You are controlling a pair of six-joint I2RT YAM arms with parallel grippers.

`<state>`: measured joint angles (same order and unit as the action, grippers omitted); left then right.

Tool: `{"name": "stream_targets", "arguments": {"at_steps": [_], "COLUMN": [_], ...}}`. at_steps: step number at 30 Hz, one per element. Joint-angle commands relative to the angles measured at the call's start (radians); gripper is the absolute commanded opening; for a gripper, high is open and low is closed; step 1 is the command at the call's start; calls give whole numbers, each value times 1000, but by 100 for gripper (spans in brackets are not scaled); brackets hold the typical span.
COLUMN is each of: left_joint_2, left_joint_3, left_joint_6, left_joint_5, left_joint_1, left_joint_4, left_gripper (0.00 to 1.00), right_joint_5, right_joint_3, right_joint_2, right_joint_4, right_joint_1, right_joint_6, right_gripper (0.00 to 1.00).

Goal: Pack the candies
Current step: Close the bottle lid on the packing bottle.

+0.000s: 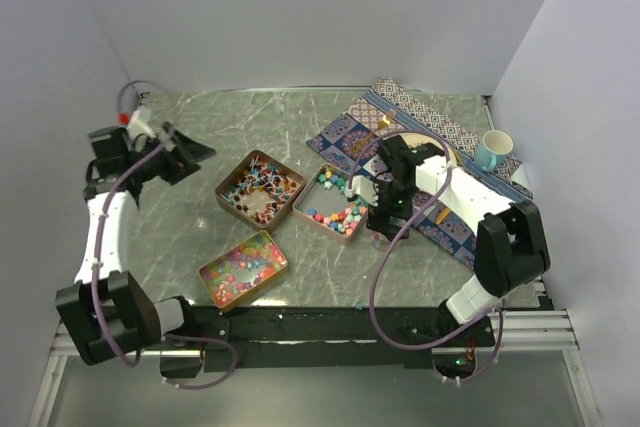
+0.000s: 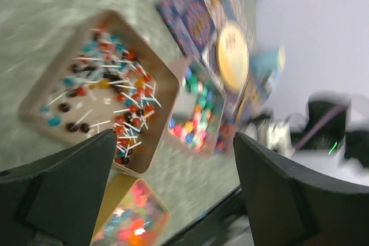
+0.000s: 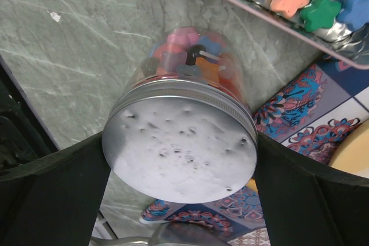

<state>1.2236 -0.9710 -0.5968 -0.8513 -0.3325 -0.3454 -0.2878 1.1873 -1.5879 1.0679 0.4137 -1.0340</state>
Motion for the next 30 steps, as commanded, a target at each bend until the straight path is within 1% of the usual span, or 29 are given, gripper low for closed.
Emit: {"name": "stream_targets", "arguments": {"at_steps": [1, 2, 3, 4, 6, 7, 8, 9, 10, 12, 14, 15, 16, 17, 18, 19, 20, 21, 22, 23, 24, 25, 26, 27, 29, 30], "left_joint_2": [-137, -154, -168, -199, -243, -287, -300, -305, -299, -289, -286, -285, -279, -277, -277, -260, -239, -169, -126, -86, -6, 35, 77, 155, 232, 305], "left_joint_3": [-3, 30, 50, 73, 144, 161, 187, 195, 204, 242, 302, 322, 343, 398, 431, 493, 515, 529, 552, 563, 568, 563, 555, 546, 516, 509], "left_joint_6": [320, 334, 331, 293, 270, 293, 317, 348, 383, 384, 376, 387, 422, 436, 448, 459, 463, 471, 486, 492, 499, 520, 523, 516, 491, 483], "left_joint_5": [-52, -17, -18, -25, 26, 73, 128, 182, 202, 222, 222, 231, 268, 296, 316, 395, 437, 461, 495, 512, 524, 532, 570, 589, 610, 629], "left_joint_1": [246, 283, 317, 379, 464, 577, 636, 686, 770, 822, 894, 926, 993, 1027, 1055, 1114, 1145, 1173, 1223, 1248, 1273, 1318, 1340, 1354, 1385, 1394], "left_joint_4": [95, 104, 120, 138, 172, 164, 149, 125, 87, 94, 173, 207, 242, 367, 432, 522, 659, 733, 802, 951, 1020, 1075, 1130, 1222, 1305, 1385], "left_gripper": [89, 88, 88, 87, 84, 83, 82, 78, 75, 73, 77, 83, 85, 86, 88, 89, 90, 91, 92, 93, 94, 95, 96, 96, 97, 98], "right_joint_5": [-23, -27, -28, -31, -36, -37, -40, -42, -45, -57, -73, -88, -97, -106, -128, -134, -139, -142, -149, -154, -155, -157, -159, -159, -157, -160], "right_joint_3": [-31, -28, -26, -17, -8, -2, -2, -2, 1, 6, 6, 5, 2, 3, 0, -6, -12, -17, -28, -32, -35, -41, -44, -46, -58, -66], "right_joint_2": [31, 26, 20, 17, 6, 5, 2, 5, 3, 6, 9, 12, 14, 14, 13, 12, 12, 12, 17, 22, 25, 35, 39, 43, 62, 71], "right_joint_4": [-9, -11, -13, -13, -11, -11, -17, -19, -20, -17, -14, -13, -10, 1, 6, 9, 20, 23, 24, 32, 35, 38, 49, 53, 44, 38], "right_joint_1": [-24, -29, -32, -36, -47, -49, -53, -55, -58, -65, -76, -84, -90, -95, -98, -104, -105, -107, -110, -115, -116, -115, -116, -115, -113, -113], "right_joint_6": [43, 49, 60, 63, 72, 75, 78, 81, 83, 83, 86, 88, 88, 89, 89, 91, 91, 91, 88, 84, 80, 78, 77, 71, 81, 94], "right_gripper": [100, 100, 100, 100, 100, 100, 100, 100, 100, 100, 100, 100, 100, 100, 100, 100, 100, 100, 100, 100, 100, 100, 100, 100, 100, 100]}}
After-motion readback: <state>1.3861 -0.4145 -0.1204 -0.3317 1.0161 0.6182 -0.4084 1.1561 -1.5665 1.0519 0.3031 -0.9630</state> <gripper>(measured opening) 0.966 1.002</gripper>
